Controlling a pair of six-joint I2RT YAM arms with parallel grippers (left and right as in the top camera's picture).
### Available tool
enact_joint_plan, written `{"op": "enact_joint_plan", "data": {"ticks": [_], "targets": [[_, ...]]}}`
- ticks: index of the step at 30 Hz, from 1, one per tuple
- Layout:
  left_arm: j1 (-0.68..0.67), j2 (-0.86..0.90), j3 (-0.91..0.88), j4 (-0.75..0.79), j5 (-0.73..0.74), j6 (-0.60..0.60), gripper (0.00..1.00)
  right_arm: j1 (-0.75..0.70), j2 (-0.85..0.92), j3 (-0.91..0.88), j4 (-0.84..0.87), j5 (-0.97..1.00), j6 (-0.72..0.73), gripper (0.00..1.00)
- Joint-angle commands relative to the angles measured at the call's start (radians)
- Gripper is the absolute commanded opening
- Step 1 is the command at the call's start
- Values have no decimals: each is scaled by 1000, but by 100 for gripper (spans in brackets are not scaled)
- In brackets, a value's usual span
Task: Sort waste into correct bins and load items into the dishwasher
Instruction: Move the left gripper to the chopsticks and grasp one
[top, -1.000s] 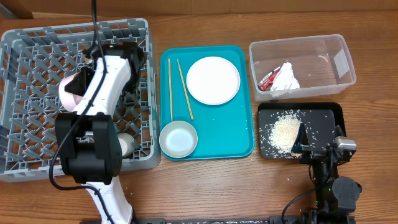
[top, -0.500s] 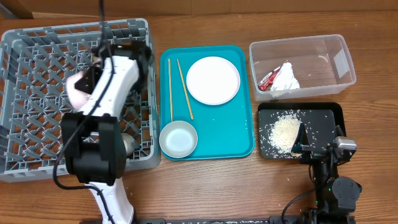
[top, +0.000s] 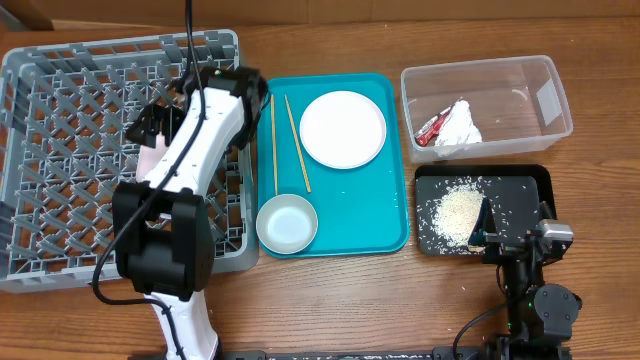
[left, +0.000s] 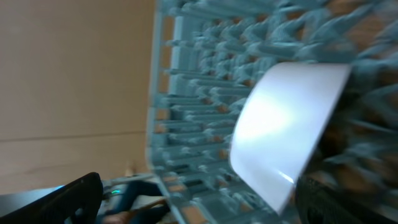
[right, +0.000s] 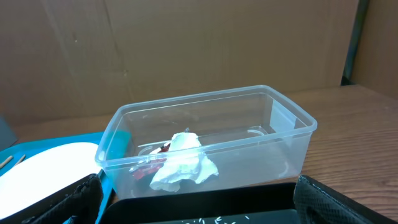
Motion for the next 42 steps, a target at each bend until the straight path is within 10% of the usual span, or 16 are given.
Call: {"op": "enact_joint_plan", "data": {"ticks": [1,10,28,42], "targets": [[-56,-39,148,-1,280,-2,100,-5,-7,-10,6,2,-1,100],[-175,-29,240,148,932,0,87,-5,-7,-10,6,2,-1,100],[-164,200,134,323,1033,-143,28,-5,-7,-10,6,2,-1,100],[-163,245,93,351,973,-149,39,-5,-7,-10,6,2,-1,100]]}}
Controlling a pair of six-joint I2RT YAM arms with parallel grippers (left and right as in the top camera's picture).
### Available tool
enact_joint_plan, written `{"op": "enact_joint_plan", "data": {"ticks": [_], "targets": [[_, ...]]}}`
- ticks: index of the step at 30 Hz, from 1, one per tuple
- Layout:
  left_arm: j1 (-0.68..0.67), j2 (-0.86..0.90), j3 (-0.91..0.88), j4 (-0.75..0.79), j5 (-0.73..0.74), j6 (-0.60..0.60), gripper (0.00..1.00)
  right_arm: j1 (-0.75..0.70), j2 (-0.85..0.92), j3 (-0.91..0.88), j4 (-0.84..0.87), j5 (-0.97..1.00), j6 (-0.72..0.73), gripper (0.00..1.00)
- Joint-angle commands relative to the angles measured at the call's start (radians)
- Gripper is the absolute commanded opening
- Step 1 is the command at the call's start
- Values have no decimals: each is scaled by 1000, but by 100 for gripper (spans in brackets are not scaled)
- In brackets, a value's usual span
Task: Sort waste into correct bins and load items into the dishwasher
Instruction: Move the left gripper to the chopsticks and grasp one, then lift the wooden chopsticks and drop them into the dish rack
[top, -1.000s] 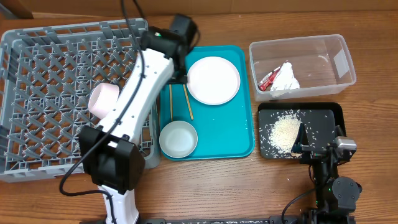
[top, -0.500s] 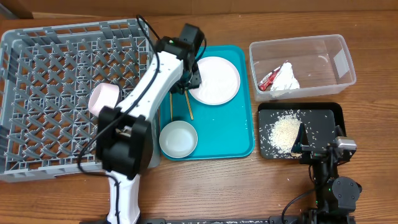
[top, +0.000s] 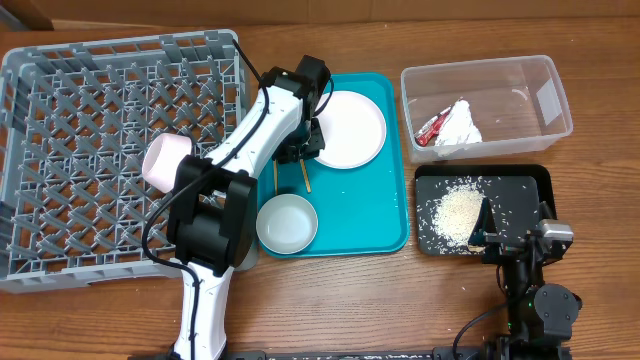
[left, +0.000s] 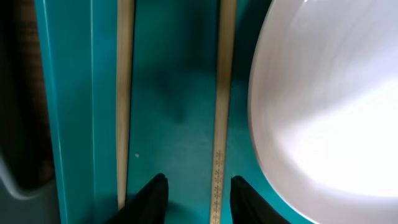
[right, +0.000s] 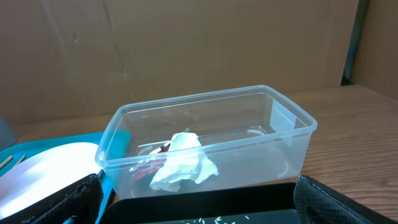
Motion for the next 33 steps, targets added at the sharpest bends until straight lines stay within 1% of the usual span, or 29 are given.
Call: {"op": "enact_joint_plan", "data": {"ticks": [1,5,7,10,13,14,16,18,21,26,29,33], "targets": [[3,31,-40,37,-37,-6,39,-5,-7,-10,6,2,0,100],[3,51,-40,65,-26,-5,38,-5,-7,-10,6,2,0,100],[3,54,-40,64,-26,1,32,-5,-7,-10,6,2,0,100],[3,55,-40,64,-26,23,29,-5,-7,-10,6,2,0,100],[2,59,-40,61,-26,28,23,-5,-7,-10,6,2,0,100],[2,60,-40,61,-26,29,20,-5,-7,-10,6,2,0,100],[2,61,-40,58,-26,28,4,-5,-7,-10,6,2,0,100],[2,56,-38,56,-21,31,4,-5,-7,-10,6,2,0,100],[22,28,-11,35,2,72,4,-5,-7,-10,6,2,0,100],[80,-76,97,-82,5,113,4,-5,-7,-10,6,2,0,100],[127,-161,141,-143,4,187,4,-5,-7,-10,6,2,0,100],[175,-243,143,-190,-14,310,4,-5,-7,-10,6,2,0,100]]}}
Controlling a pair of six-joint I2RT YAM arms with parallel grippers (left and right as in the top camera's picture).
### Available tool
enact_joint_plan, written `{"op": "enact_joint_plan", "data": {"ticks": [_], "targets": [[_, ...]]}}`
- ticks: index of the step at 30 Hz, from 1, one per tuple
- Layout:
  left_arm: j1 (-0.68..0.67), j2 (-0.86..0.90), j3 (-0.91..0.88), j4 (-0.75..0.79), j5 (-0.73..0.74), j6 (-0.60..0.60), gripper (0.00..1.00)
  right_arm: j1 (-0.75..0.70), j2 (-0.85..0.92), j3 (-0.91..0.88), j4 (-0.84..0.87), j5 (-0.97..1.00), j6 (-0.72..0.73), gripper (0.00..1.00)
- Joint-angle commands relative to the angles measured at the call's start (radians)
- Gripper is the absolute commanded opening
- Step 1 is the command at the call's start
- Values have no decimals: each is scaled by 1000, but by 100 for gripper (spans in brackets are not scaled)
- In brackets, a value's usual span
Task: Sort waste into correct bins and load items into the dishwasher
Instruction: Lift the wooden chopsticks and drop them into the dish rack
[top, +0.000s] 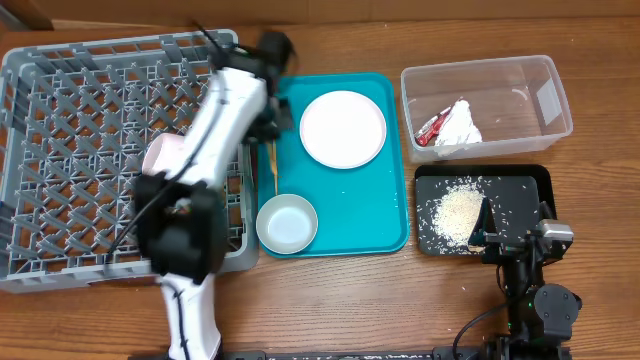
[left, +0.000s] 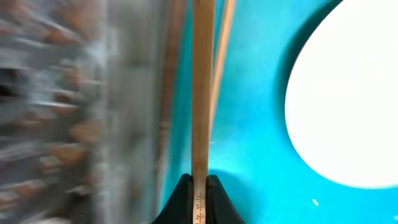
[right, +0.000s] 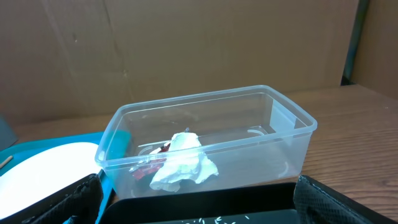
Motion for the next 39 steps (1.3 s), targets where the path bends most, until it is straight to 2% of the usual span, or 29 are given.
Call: {"op": "enact_joint_plan", "data": {"ticks": [1,5,8,11,13,15,16,18,20,21,25,29,33,35,39], "targets": [[45,-114,32,-53,-43,155,4,-5,-7,-10,7,2,0,100],[85,-116,29,-109,-162,224,4,-5,-7,-10,7,2,0,100],[110,-102,5,-102,-151,278,4,-5,-7,-10,7,2,0,100],[115,-77,-16,-97,-126,272,4,-5,-7,-10,7,2,0,100],[115,-59,-28,-95,-127,246,13,-5,-7,-10,7,2,0,100],[115,-48,-36,-97,-126,188,16,-5,-7,-10,7,2,0,100],[115,-47,-36,-96,-123,153,27,-5,-7,-10,7,2,0,100],[115,-53,-25,-80,-63,143,42,-5,-7,-10,7,2,0,100],[110,-56,9,-79,27,156,71,-5,-7,-10,7,2,0,100],[104,-56,34,-78,81,170,76,-5,-7,-10,7,1,0,100],[51,-56,74,-44,158,188,76,-5,-7,-10,7,2,0,100],[-23,-37,47,11,45,188,75,-5,-7,-10,7,2,0,100],[-66,28,24,48,-53,186,62,-5,-7,-10,7,2,0,100],[-73,80,24,53,-84,174,53,-5,-7,-10,7,2,0,100],[-68,176,24,63,-105,123,42,-5,-7,-10,7,2,0,100]]}}
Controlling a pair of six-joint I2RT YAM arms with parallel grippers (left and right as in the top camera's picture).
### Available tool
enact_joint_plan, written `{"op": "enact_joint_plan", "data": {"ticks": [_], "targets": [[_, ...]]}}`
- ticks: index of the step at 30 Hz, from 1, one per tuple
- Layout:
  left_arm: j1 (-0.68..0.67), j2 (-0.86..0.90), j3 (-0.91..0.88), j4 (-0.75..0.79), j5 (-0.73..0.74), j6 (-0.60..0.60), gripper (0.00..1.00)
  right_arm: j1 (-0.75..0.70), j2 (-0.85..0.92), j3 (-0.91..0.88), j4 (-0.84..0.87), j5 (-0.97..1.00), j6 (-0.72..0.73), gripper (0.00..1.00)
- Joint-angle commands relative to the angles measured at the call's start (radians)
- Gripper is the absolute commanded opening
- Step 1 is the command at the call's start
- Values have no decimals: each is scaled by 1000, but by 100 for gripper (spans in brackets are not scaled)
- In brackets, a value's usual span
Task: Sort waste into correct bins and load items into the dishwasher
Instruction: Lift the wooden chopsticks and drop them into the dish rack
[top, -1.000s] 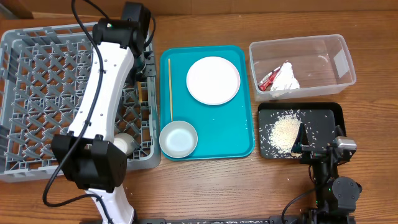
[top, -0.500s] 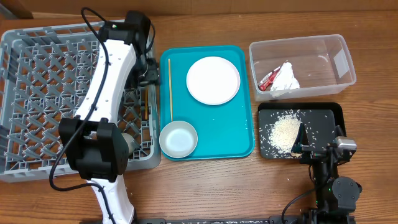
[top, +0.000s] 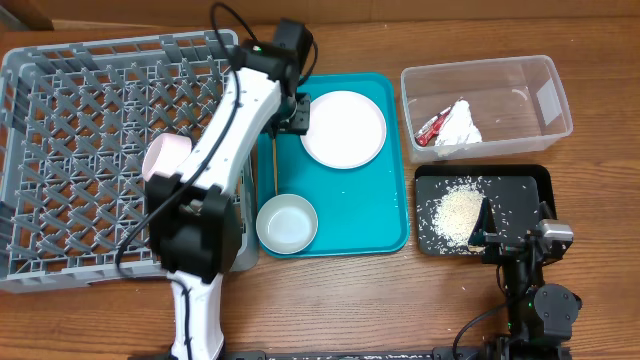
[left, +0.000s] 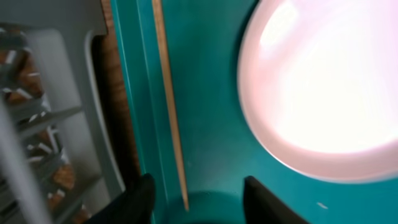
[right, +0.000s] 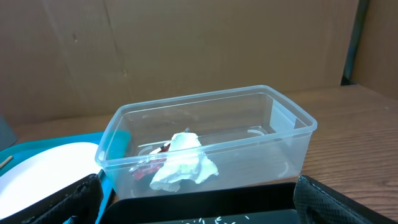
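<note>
My left gripper (top: 298, 113) hangs open over the upper left of the teal tray (top: 370, 215), just left of the white plate (top: 343, 128). In the left wrist view its black fingers (left: 134, 200) straddle one wooden chopstick (left: 169, 106) lying flat along the tray's left rim, beside the plate (left: 317, 81). That chopstick (top: 272, 160) also shows overhead; a second one is not visible. A white bowl (top: 287, 222) sits at the tray's front left. A pink cup (top: 165, 158) lies in the grey dish rack (top: 70, 150). My right gripper (right: 199, 211) rests open.
A clear plastic bin (top: 487, 100) at the back right holds a crumpled tissue (right: 183, 160) and a red wrapper. In front of it a black tray (top: 530, 185) holds spilled rice, and the right arm is parked at that tray's front edge.
My left gripper was shut on a chopstick at the tray's left edge. Now it is open, a little nearer the plate, and the chopstick lies on the tray. The right arm has not moved.
First my left gripper was over the rack with the pink cup. Then the cup lay in the rack and the gripper stood open over two chopsticks on the tray. Then it was shut on one chopstick, and now it is open again over the tray.
</note>
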Motion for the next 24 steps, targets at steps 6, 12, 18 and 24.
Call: {"op": "enact_joint_plan", "data": {"ticks": [6,12,18,24], "targets": [[37,160,-19,6,-57,-69,38,-5,-7,-10,6,2,-1,100],[36,201,-19,29,3,-6,31,-5,-7,-10,6,2,-1,100],[34,238,-19,27,97,48,4,-5,-7,-10,6,2,-1,100],[79,171,52,-54,104,34,4,-5,-7,-10,6,2,-1,100]]}}
